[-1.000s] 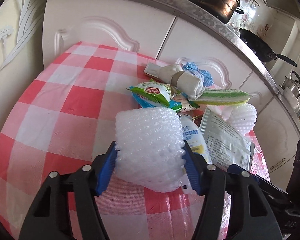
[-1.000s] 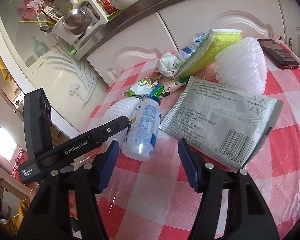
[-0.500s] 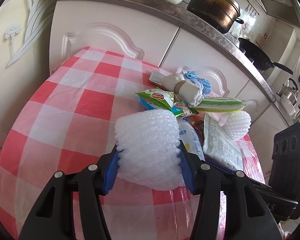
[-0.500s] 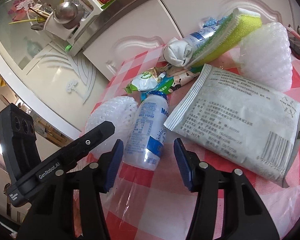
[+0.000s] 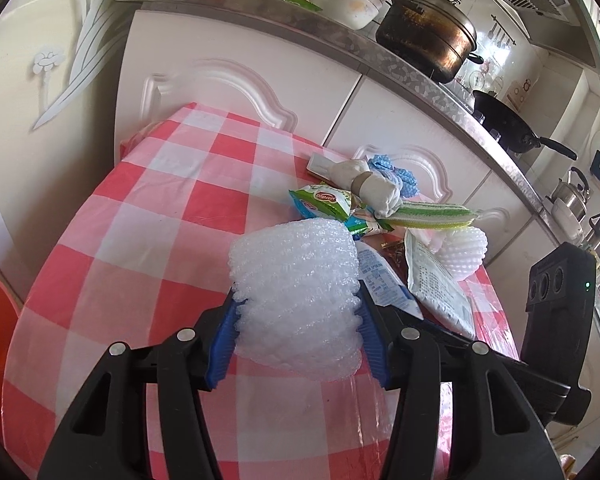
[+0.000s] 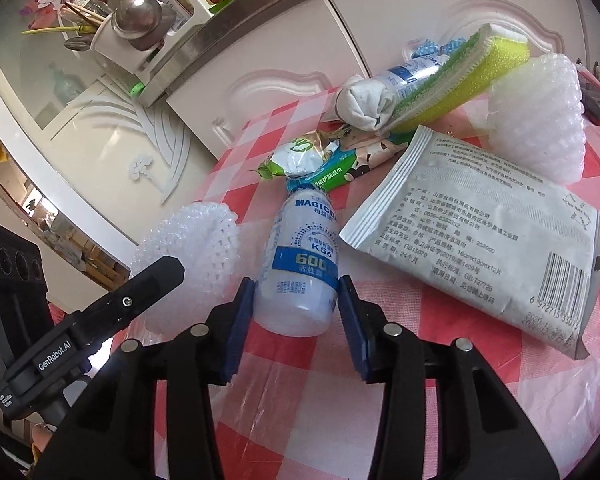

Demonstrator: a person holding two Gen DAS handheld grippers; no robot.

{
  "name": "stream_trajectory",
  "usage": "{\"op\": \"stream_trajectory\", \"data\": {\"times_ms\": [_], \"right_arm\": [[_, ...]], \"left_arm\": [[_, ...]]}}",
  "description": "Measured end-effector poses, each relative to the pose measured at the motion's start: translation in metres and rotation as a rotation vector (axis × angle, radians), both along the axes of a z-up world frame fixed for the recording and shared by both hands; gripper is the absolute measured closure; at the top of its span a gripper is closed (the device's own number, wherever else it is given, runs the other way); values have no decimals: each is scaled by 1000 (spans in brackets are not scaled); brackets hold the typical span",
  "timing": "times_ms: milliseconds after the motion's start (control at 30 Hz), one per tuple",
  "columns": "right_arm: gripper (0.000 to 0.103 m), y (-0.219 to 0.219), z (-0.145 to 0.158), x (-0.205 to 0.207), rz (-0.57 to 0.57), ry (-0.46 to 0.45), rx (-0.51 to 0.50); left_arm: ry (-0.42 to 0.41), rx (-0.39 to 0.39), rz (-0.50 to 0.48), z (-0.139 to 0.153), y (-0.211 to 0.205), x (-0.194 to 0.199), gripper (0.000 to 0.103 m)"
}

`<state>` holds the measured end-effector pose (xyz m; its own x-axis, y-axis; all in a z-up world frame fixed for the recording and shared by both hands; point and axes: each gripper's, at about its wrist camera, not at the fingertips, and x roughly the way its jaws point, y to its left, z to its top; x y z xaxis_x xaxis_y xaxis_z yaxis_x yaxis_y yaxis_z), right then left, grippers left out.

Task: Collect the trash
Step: 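Carry foam sleeve and bottle to the orange bucket and open both tools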

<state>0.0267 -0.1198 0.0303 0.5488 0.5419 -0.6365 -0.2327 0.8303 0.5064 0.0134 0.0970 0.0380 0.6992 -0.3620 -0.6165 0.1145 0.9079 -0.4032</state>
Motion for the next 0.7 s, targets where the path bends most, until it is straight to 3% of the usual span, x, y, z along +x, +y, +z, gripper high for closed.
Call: {"op": "stream_trajectory", "data": {"times_ms": [367,700], "right_arm": [[59,19,17,-16,52,-41,-1],[59,94,37,-31,248,-67,3]], "left_arm": [[-29,-7,53,5,36,-36,48],[-60,31,179,12,102,-81,48]]}}
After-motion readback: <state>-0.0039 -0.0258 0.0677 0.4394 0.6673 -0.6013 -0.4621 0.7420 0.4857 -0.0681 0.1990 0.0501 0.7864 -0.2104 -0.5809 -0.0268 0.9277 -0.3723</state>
